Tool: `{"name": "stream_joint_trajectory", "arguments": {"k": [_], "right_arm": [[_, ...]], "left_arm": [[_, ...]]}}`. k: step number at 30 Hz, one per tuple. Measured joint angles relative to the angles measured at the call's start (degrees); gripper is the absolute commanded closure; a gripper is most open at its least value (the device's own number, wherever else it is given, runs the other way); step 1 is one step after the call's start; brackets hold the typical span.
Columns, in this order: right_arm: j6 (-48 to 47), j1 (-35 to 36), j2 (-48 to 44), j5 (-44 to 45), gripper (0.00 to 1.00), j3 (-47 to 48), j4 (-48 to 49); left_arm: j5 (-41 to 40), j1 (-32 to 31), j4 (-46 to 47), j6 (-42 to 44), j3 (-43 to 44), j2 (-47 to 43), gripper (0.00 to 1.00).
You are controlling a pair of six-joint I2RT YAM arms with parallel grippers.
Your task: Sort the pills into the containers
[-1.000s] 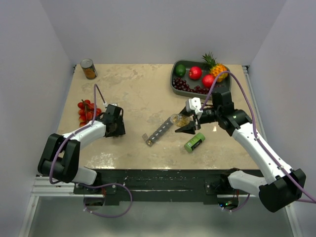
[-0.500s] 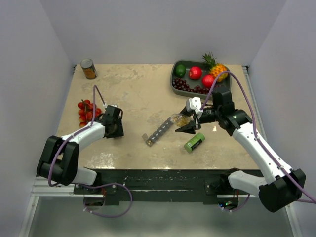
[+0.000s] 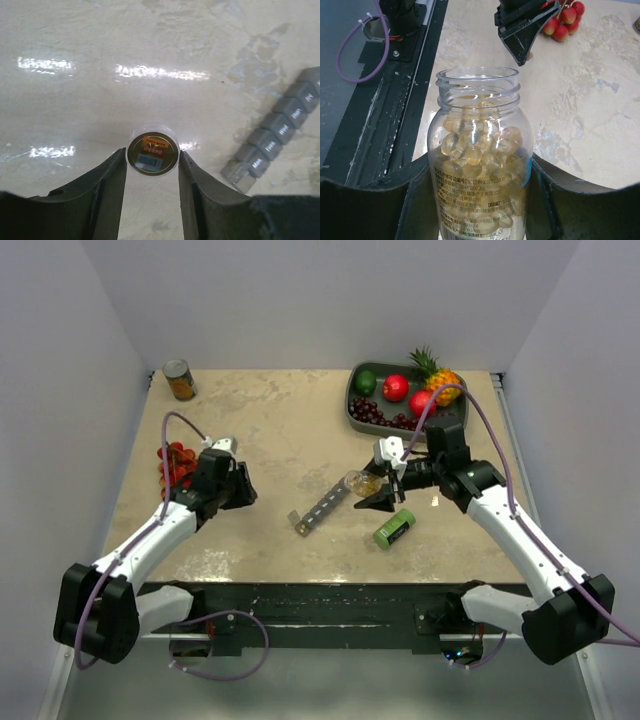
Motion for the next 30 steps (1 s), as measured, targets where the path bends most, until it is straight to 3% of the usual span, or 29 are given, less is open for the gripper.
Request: {"name": "stream_joint_trajectory", "arguments": {"k": [9,19,30], "right_arm": [[0.0,0.02,2.21,2.93,0.96,-0.37,0.39],[-1.49,5.84,7.02,13.14,0.96,-0.52,0.33],[-2.23,13.22,11.3,21.05,0.96,-0.52,-0.11]], "left_arm": [[16.81,0.0,6.03,-3.52,-3.56,-6.6,0.91],[37.55,-2.56,27.52,-15.43,-7.26,-8.28,0.92],[43.58,-8.13,38.8,-20.06,-7.26,-4.31,0.91]]}}
